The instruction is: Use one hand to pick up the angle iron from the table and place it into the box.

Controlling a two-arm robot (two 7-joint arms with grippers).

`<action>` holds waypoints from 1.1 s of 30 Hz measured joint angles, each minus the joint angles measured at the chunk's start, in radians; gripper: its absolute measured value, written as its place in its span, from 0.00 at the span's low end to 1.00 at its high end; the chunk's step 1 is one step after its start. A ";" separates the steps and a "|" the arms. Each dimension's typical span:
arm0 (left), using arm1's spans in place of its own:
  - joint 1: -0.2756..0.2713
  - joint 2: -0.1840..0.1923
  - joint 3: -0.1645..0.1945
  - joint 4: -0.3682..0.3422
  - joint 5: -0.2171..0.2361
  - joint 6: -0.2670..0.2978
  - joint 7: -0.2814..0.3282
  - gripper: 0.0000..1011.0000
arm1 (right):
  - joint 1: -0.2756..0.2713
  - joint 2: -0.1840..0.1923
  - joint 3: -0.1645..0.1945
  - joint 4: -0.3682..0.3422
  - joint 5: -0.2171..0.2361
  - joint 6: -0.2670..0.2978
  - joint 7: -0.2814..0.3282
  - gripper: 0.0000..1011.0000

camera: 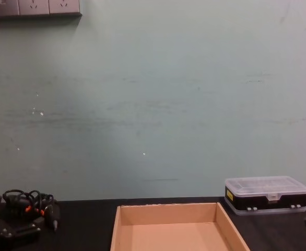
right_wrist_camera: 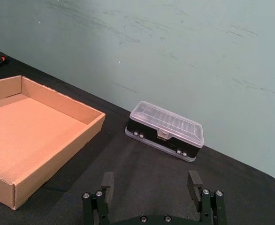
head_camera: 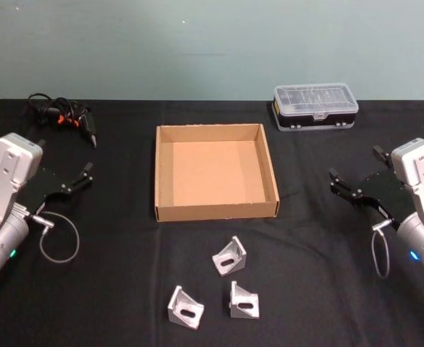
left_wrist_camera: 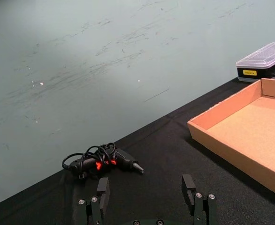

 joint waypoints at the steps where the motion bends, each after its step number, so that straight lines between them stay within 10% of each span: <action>1: 0.000 0.000 0.000 0.000 0.000 0.000 0.000 1.00 | 0.000 0.000 0.000 0.000 0.000 0.000 0.000 0.99; 33: 0.000 0.000 0.000 0.000 0.000 0.000 0.000 1.00 | -0.025 0.004 0.030 -0.032 0.000 0.000 0.017 0.99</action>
